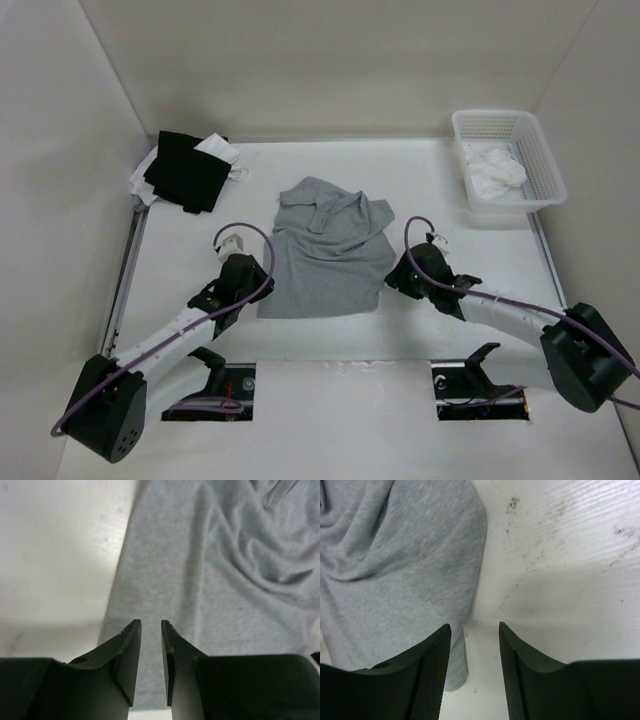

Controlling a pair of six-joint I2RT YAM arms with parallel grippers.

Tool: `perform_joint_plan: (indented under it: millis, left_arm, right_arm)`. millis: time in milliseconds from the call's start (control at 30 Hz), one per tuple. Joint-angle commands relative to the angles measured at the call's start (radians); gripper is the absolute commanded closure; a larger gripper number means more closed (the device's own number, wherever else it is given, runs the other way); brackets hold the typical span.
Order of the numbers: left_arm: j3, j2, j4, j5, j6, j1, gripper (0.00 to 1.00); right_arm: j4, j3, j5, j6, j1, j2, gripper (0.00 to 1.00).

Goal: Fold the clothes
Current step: Flatten the tank top out

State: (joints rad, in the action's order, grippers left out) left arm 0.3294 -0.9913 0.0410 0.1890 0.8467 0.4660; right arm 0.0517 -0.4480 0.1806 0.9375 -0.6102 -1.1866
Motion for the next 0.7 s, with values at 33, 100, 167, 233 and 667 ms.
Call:
perform_joint_plan:
  millis: [33, 100, 167, 233, 667]
  left_arm:
    - [-0.039, 0.117, 0.099, -0.019, 0.017, 0.033, 0.77]
    - [-0.039, 0.120, 0.088, -0.025, 0.022, 0.056, 0.77]
    - [-0.046, 0.099, 0.068, -0.020, 0.022, 0.059, 0.77]
    - [-0.059, 0.076, 0.027, -0.031, 0.022, 0.050, 0.77]
    - [-0.072, -0.124, -0.151, -0.149, -0.009, -0.079, 0.77]
  right_arm:
    - [-0.028, -0.086, 0.033, -0.003, -0.006, -0.120, 0.56]
    - [-0.061, -0.109, 0.019, -0.006, -0.006, -0.188, 0.66]
    - [-0.099, -0.112, 0.017, -0.002, 0.005, -0.212, 0.82]
    - [-0.107, -0.109, 0.052, -0.012, 0.005, -0.203, 0.93]
    - [0.604, -0.460, -0.036, -0.110, -0.128, 0.049, 0.91]
